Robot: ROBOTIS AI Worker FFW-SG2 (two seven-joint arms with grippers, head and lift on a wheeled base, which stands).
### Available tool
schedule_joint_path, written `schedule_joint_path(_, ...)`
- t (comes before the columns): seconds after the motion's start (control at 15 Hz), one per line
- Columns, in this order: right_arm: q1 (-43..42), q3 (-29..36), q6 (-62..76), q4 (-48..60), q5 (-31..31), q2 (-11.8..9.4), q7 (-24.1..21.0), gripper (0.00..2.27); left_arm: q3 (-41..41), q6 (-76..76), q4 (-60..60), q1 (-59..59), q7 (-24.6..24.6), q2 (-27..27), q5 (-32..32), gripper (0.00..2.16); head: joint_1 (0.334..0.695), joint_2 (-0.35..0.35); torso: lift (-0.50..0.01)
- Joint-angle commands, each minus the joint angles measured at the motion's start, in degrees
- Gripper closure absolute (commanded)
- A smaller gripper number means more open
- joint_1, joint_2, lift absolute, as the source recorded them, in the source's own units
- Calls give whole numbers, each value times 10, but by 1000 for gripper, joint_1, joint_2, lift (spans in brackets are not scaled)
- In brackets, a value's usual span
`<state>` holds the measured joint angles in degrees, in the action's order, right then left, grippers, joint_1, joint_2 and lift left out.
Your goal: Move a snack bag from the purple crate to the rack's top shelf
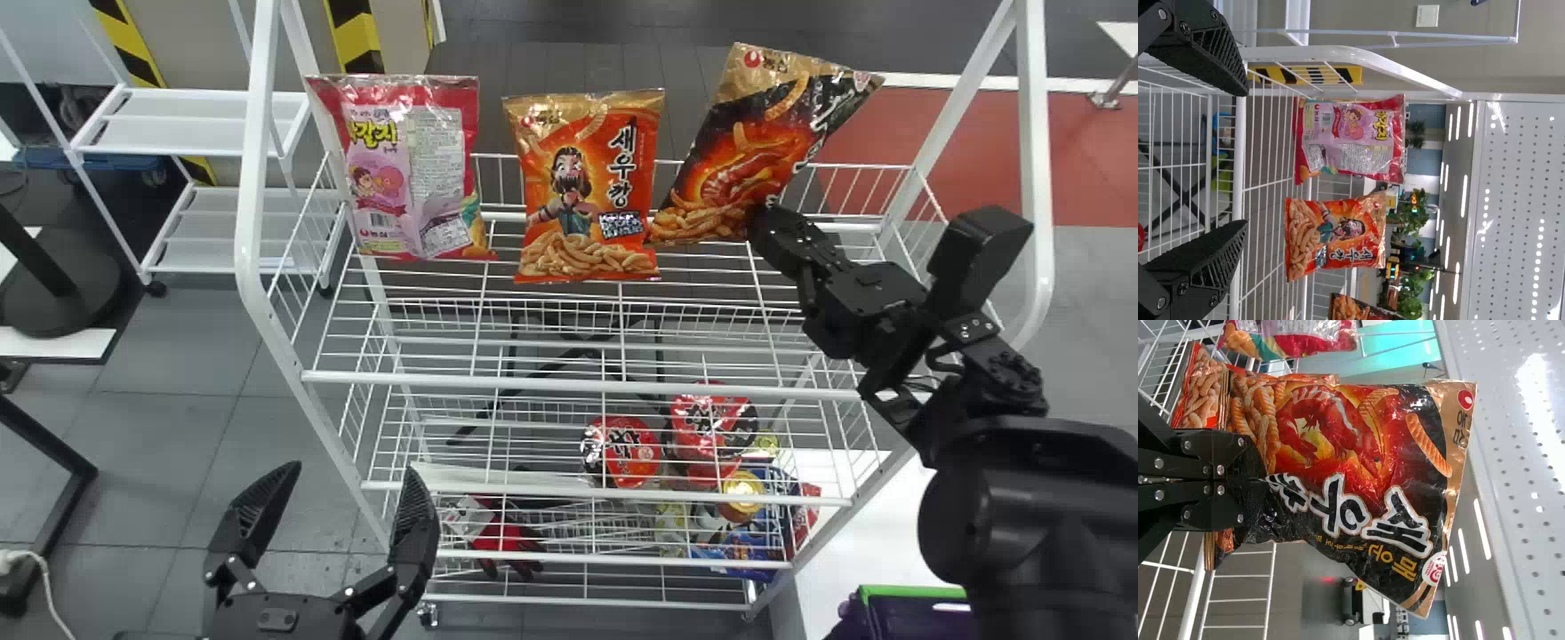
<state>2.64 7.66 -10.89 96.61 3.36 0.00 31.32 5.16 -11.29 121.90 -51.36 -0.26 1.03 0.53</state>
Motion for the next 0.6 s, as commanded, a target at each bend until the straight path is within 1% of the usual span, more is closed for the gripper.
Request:
schedule_joint_path(0.0,-11,-12,27,-26,-8,1,-12,1521,0,0,-3,3,0,0,0,137,695,-11,0)
schedule_joint_path(0.07,-11,-19,60,-35,-15,1,-29,1521,0,0,-6,4,0,0,0,137,695,-10,0)
schedule_joint_path(0.2,-19,-26,69,-49,-23,1,-57,1521,-1,0,-15,7,0,0,-1,137,695,-8,0)
schedule_joint_path(0.47,-17,-76,72,-49,-84,1,-159,1521,-6,0,-18,10,-1,0,-4,137,695,-8,0)
schedule_joint_path(0.53,-17,-82,72,-55,-92,1,-173,1521,-7,-2,-18,10,-1,1,-4,137,695,-5,0)
